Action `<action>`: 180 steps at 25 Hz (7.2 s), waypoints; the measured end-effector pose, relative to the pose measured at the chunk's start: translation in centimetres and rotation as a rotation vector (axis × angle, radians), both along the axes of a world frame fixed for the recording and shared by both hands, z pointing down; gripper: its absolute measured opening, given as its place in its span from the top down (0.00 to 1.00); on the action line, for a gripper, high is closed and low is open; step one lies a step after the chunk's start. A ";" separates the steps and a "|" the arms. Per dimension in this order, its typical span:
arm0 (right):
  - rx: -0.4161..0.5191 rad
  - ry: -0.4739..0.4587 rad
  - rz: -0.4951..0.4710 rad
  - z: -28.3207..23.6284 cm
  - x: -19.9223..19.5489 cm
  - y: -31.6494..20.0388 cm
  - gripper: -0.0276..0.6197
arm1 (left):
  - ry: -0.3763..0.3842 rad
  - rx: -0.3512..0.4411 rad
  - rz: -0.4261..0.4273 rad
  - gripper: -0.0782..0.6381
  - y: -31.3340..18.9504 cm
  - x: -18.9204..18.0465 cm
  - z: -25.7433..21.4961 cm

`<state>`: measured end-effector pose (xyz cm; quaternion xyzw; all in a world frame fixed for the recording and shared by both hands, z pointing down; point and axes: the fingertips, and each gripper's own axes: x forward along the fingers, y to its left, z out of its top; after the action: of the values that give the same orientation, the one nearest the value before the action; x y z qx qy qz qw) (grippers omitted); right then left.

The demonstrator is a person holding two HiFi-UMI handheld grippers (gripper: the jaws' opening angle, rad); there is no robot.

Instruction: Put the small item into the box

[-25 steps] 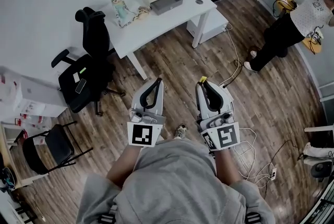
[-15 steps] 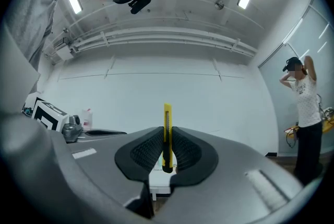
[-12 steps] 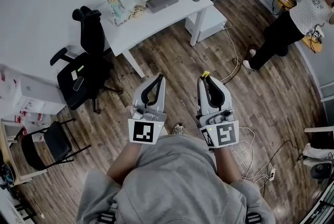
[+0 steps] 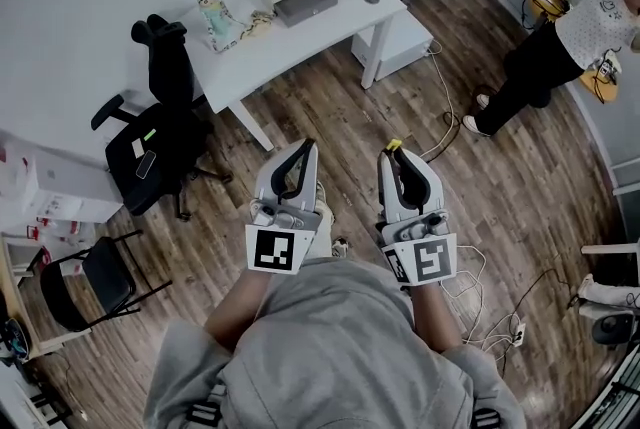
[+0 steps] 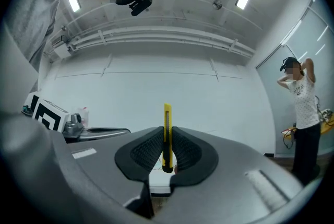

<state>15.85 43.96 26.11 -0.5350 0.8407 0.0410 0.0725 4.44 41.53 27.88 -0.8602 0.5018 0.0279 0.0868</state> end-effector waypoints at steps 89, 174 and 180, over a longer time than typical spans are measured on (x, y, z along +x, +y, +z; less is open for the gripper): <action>-0.230 0.112 -0.688 6.2 -3.1 -65.0 0.85 | 0.006 -0.125 -0.615 0.89 -54.8 -1.2 3.5; -0.968 1.071 -0.838 42.0 -18.1 -71.7 0.85 | 0.068 -0.349 -0.561 0.89 -70.0 -16.8 14.1; -0.990 1.086 -0.823 43.0 -18.5 -71.9 0.85 | 0.074 -0.354 -0.562 0.89 -70.0 -17.5 14.6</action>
<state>-2.64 -27.92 69.13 -0.0620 0.8077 -0.1102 -0.5759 -13.05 -28.45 42.49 -0.6883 0.7192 -0.0536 -0.0780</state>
